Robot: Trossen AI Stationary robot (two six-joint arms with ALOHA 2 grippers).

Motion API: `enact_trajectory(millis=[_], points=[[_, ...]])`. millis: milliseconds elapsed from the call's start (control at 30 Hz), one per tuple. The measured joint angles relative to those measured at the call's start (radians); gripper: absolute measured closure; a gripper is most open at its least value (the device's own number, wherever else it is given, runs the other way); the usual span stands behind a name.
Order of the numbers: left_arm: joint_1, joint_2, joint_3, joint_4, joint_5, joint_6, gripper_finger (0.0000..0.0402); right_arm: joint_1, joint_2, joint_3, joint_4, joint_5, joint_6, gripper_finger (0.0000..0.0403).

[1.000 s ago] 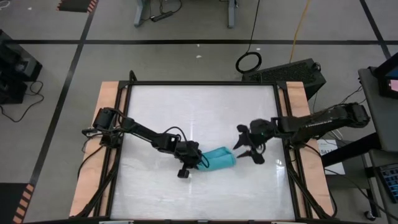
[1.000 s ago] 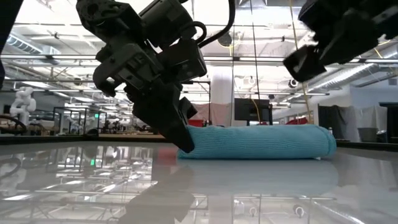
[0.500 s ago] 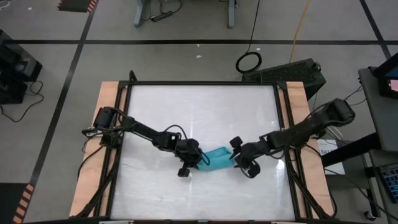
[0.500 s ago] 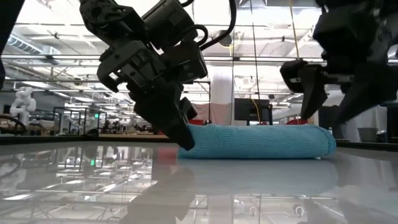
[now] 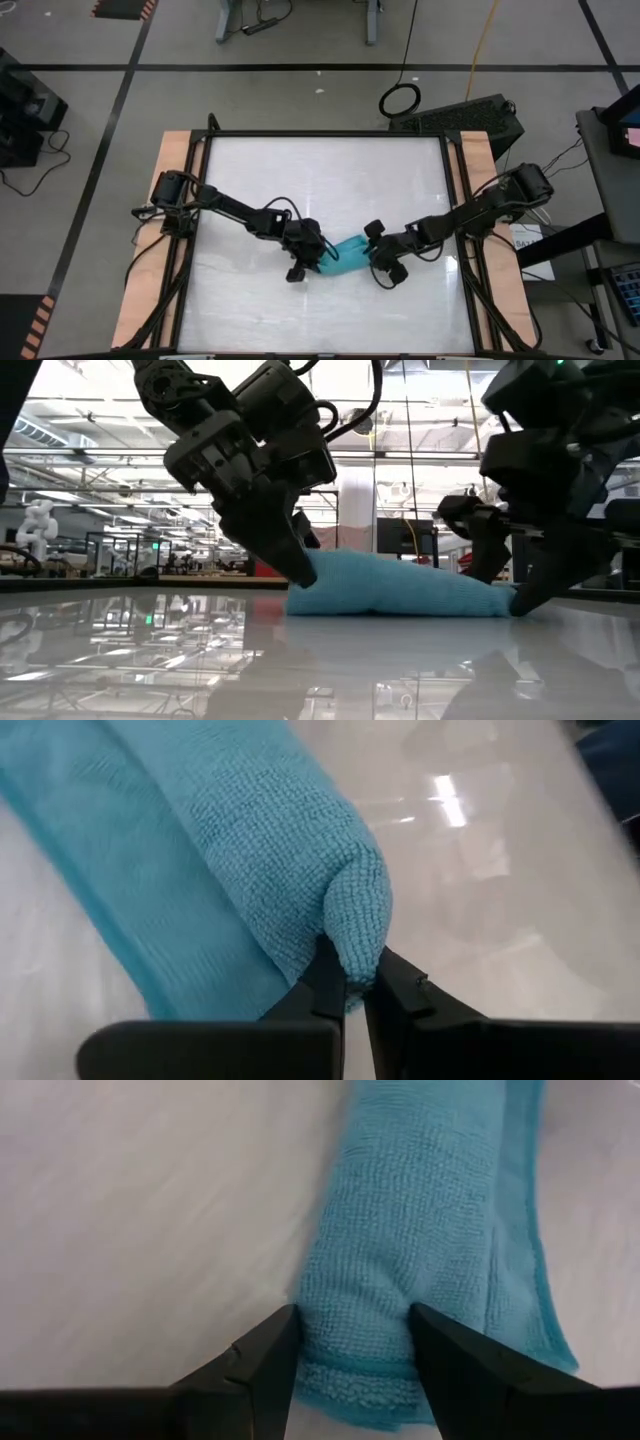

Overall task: Roll towel
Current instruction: Roll the blue microfiber towel

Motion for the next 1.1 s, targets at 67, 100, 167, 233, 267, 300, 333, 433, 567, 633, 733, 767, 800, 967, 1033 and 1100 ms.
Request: enact_trajectory(millis=[67,100,167,233,267,300,333,433,567,633,733,767,800,967,1033,1100], points=[[0.005,0.0,0.0,0.02,0.032,-0.017,0.0384,-0.01,0.017,0.0,0.033,0.001,0.024,0.0218],[0.008,0.0,0.0,0.028,0.047,-0.02,0.0384,-0.017,0.021,0.0,0.048,0.0,0.042,0.0218],[0.014,0.0,0.0,0.048,0.068,-0.029,0.0384,-0.036,0.027,-0.001,0.072,-0.001,0.103,0.0218],[0.019,-0.003,0.0,0.07,0.092,-0.045,0.0384,-0.057,0.028,-0.002,0.08,-0.002,0.169,0.0218],[0.022,-0.009,0.0,0.07,0.098,-0.045,0.0384,-0.067,0.028,-0.002,0.08,-0.006,0.2,0.0218],[0.024,-0.013,0.0,0.07,0.101,-0.045,0.0384,-0.077,0.028,-0.002,0.079,-0.021,0.227,0.022],[0.025,-0.018,0.0,0.071,0.101,-0.045,0.0384,-0.087,0.028,-0.002,0.076,-0.043,0.245,0.0224],[0.033,-0.029,0.0,0.041,0.102,-0.042,0.0384,-0.114,0.027,-0.001,0.059,-0.122,0.287,0.0252],[0.042,-0.036,0.0,-0.037,0.105,-0.037,0.0385,-0.144,0.027,-0.002,0.035,-0.278,0.323,0.0328],[0.043,-0.036,0.0,-0.074,0.103,-0.036,0.0385,-0.158,0.028,-0.002,0.035,-0.382,0.334,0.0373],[0.044,-0.036,-0.001,-0.083,0.1,-0.043,0.0385,-0.183,0.031,-0.004,0.043,-0.511,0.374,0.0389],[0.044,-0.036,-0.004,-0.082,0.098,-0.051,0.0385,-0.194,0.031,-0.004,0.046,-0.545,0.396,0.0386],[0.044,-0.036,-0.007,-0.083,0.098,-0.069,0.0385,-0.205,0.032,-0.004,0.055,-0.584,0.419,0.0384],[0.062,-0.036,-0.009,-0.092,0.101,-0.184,0.0384,-0.274,0.032,-0.005,0.072,-0.723,0.52,0.0393],[0.072,-0.036,-0.009,-0.094,0.106,-0.229,0.0378,-0.304,0.032,-0.005,0.072,-0.775,0.559,0.0395],[0.08,-0.036,-0.009,-0.094,0.123,-0.271,0.0374,-0.333,0.032,-0.005,0.07,-0.816,0.598,0.0395]])
